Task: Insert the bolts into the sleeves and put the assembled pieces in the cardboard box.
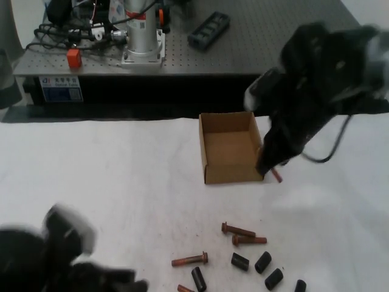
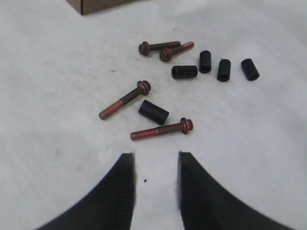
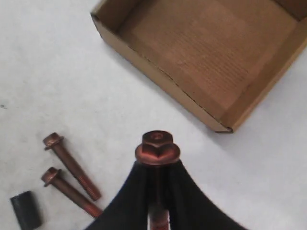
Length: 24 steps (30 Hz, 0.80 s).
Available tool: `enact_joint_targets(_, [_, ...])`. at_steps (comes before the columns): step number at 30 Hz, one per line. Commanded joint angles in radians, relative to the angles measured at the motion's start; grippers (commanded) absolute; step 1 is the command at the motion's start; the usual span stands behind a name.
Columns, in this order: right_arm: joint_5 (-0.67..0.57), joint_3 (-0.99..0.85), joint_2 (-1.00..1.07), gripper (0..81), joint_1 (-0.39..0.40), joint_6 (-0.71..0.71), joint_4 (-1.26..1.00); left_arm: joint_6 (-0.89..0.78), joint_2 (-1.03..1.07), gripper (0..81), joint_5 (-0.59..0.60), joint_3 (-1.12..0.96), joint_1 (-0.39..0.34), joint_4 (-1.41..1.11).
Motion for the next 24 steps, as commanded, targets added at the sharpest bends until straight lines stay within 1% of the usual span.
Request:
enact_joint_targets(1, [-0.082,0.082,-0.145,2.7,-0.028,0.102,0.001,0.086,0.115,22.5,0.048,-0.098,-0.004,-0.013])
enact_joint_targets(4, [-0.082,0.173,-0.259,2.7,-0.032,0.138,-0.017,0.218,0.319,22.5,0.094,-0.270,-0.011,0.054])
enact_joint_targets(7, [-0.082,0.262,-0.368,2.7,-0.032,0.178,-0.017,0.339,0.512,22.5,0.096,-0.460,-0.037,0.182])
enact_joint_targets(10, [-0.082,0.335,-0.451,2.7,-0.039,0.198,-0.017,0.387,0.677,22.5,0.096,-0.673,-0.079,0.347])
enact_joint_targets(13, [-0.076,0.390,-0.510,2.7,-0.067,0.229,-0.017,0.396,0.817,22.5,0.038,-0.853,-0.139,0.471])
enact_joint_targets(15, [-0.076,0.417,-0.541,2.7,-0.101,0.251,-0.007,0.396,0.905,22.5,-0.003,-0.966,-0.181,0.528])
enact_joint_targets(18, [-0.076,0.438,-0.577,2.7,-0.167,0.262,0.015,0.396,1.019,22.5,-0.025,-1.102,-0.236,0.614])
enact_joint_targets(21, [-0.076,0.443,-0.602,2.7,-0.232,0.257,0.029,0.380,1.105,22.5,-0.033,-1.203,-0.275,0.682])
enact_joint_targets(24, [-0.079,0.443,-0.617,2.7,-0.249,0.257,0.030,0.346,1.167,22.5,-0.114,-1.271,-0.304,0.698])
